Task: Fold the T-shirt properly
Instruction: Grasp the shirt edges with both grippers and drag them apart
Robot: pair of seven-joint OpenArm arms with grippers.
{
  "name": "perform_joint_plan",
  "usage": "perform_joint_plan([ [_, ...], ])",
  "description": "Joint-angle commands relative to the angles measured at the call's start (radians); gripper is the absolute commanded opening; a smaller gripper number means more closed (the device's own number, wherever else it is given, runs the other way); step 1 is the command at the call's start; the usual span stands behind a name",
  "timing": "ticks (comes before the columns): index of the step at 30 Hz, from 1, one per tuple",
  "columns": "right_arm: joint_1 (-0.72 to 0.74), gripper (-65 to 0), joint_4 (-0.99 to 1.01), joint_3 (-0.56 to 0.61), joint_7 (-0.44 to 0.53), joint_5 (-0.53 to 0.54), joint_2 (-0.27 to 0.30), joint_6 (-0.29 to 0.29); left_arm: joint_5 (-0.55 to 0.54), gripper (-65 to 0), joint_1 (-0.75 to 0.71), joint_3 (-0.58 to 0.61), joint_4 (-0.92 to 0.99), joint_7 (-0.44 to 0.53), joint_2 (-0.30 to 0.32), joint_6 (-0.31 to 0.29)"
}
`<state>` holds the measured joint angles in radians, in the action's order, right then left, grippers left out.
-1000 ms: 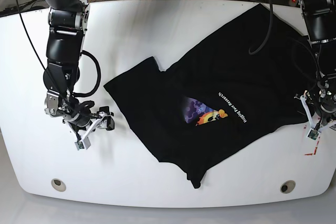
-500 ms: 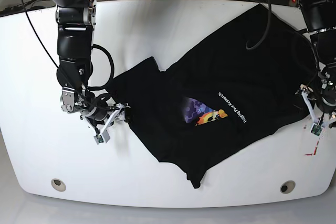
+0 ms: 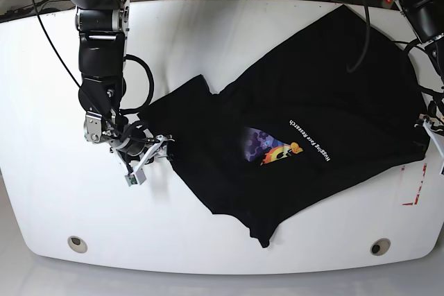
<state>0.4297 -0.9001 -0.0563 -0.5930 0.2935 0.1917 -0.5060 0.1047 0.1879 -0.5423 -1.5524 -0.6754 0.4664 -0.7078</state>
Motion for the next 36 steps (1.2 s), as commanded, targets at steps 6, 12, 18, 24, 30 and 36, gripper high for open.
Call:
perform_joint_plan([
  [6, 0.022, -22.4, -0.007, 0.120, -0.009, 0.006, -0.022, 0.000, -0.193, -4.3, 0.020, -0.147, -0.061, 0.018, 0.032, 0.010],
  [12, 0.025, -22.5, -0.007, 0.123, 0.021, 0.000, -0.054, 0.002, -0.271, -4.2, -0.009, -0.137, -0.052, 0.015, 0.079, 0.010],
  [18, 0.027, -22.5, -0.006, 0.161, 0.043, 0.000, -0.056, 0.002, -0.271, -4.4, -0.058, -0.108, -0.061, 0.015, 0.079, 0.010],
  [24, 0.062, -22.0, 0.060, 0.172, 0.072, -0.001, -0.091, 0.002, -0.270, -4.3, -0.110, -0.106, -0.062, 0.015, 0.081, 0.010],
  [30, 0.117, -22.7, 0.230, 0.172, 0.138, -0.001, -0.123, 0.002, -0.310, -3.9, -0.129, -0.115, -0.061, -0.027, 0.082, 0.010],
  [36, 0.120, -22.7, 0.241, 0.172, 0.149, -0.001, -0.136, 0.002, -0.488, -3.9, -0.127, -0.170, -0.029, -0.177, 0.117, 0.010],
])
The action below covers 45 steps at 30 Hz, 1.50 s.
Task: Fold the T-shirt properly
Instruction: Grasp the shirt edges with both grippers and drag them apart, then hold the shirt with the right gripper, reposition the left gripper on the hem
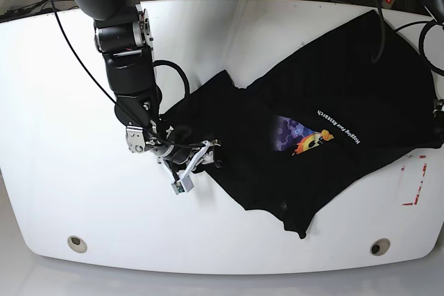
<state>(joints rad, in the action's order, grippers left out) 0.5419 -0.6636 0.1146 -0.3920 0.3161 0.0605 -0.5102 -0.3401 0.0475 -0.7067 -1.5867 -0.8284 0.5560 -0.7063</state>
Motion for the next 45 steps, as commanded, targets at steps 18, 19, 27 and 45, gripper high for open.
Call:
perform_joint_plan([
  [18, 0.008, -22.7, 0.005, 0.001, -0.052, -0.024, -0.018, 0.006, -0.250, -4.4, 0.009, 0.451, 0.107, -0.219, 0.276, 0.008],
  [19, 0.008, -22.7, 0.005, 0.001, -0.052, -0.024, -0.018, 0.006, -0.251, -4.4, -0.005, 0.450, 0.107, -0.220, 0.276, 0.008],
  [27, 0.008, -22.8, 0.005, 0.001, -0.052, -0.024, -0.021, 0.006, -0.251, -4.6, -0.054, 0.442, 0.101, -0.220, 0.272, 0.008],
  [45, 0.005, -65.0, 0.009, 0.001, -0.052, -0.024, -0.024, 0.006, -0.314, -12.2, -0.424, -0.192, -0.099, -0.401, -0.064, 0.008],
])
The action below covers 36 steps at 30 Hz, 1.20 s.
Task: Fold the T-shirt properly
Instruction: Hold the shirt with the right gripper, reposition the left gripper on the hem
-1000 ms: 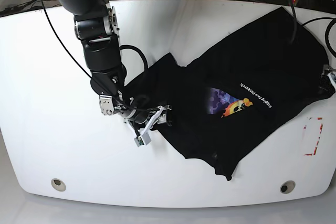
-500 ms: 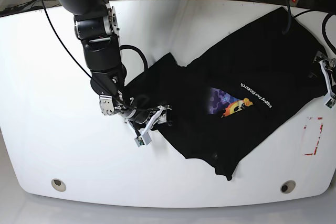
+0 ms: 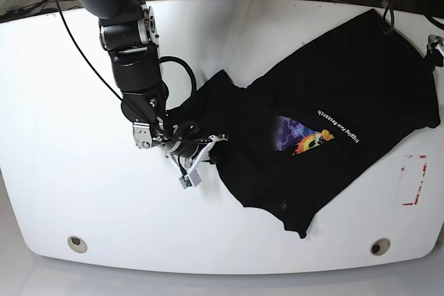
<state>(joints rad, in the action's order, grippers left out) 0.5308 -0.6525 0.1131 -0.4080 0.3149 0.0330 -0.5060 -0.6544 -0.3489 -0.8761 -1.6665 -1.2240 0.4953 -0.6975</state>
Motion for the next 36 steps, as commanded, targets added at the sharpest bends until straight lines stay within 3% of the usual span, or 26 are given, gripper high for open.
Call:
perform_joint_plan([
  [1, 0.016, -65.0, -0.002, 0.003, -0.036, -0.023, 0.003, 0.002, 0.000, -12.2, -0.042, -0.027, -0.019, -0.006, -0.020, -0.001],
  [11, 0.016, -65.0, -0.003, 0.004, -0.036, -0.023, 0.003, 0.002, 0.000, -11.8, -0.172, -0.032, -0.016, 0.013, -0.203, -0.001],
  [17, 0.016, -65.0, -0.003, 0.004, -0.036, -0.023, 0.003, 0.002, 0.000, -3.8, -0.167, -0.028, -0.017, 0.013, -0.266, -0.001],
  [31, 0.015, -65.0, -0.003, 0.004, -0.036, -0.023, 0.006, 0.000, -0.003, -3.9, -0.164, 0.084, -0.028, 0.013, -0.274, -0.001],
  [36, 0.013, -65.0, -0.003, 0.004, -0.036, -0.023, 0.009, -0.001, -0.003, -3.9, -0.175, 0.085, -0.142, 0.013, -0.274, -0.001],
])
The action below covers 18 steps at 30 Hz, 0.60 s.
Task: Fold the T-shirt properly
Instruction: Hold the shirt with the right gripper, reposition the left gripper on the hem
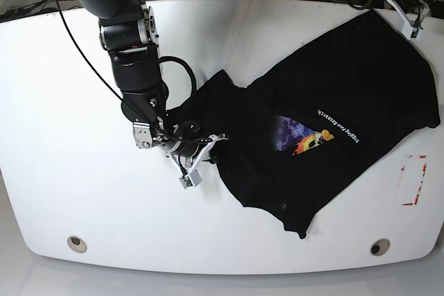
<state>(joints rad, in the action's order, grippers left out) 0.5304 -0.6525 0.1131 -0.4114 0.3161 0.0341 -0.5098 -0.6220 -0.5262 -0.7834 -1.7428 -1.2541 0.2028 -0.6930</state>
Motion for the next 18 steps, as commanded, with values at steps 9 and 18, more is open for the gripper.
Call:
perform_joint_plan([
  [9, 0.010, -65.0, -0.003, 0.004, -0.033, -0.024, 0.008, 0.001, -0.032, -3.9, -0.036, -0.014, -0.150, 0.037, 0.036, -0.005],
  [18, -0.013, -65.0, -0.006, 0.003, -0.033, -0.024, 0.022, 0.001, -0.034, -3.9, -0.015, 0.029, -0.046, 0.040, 0.039, -0.005],
])
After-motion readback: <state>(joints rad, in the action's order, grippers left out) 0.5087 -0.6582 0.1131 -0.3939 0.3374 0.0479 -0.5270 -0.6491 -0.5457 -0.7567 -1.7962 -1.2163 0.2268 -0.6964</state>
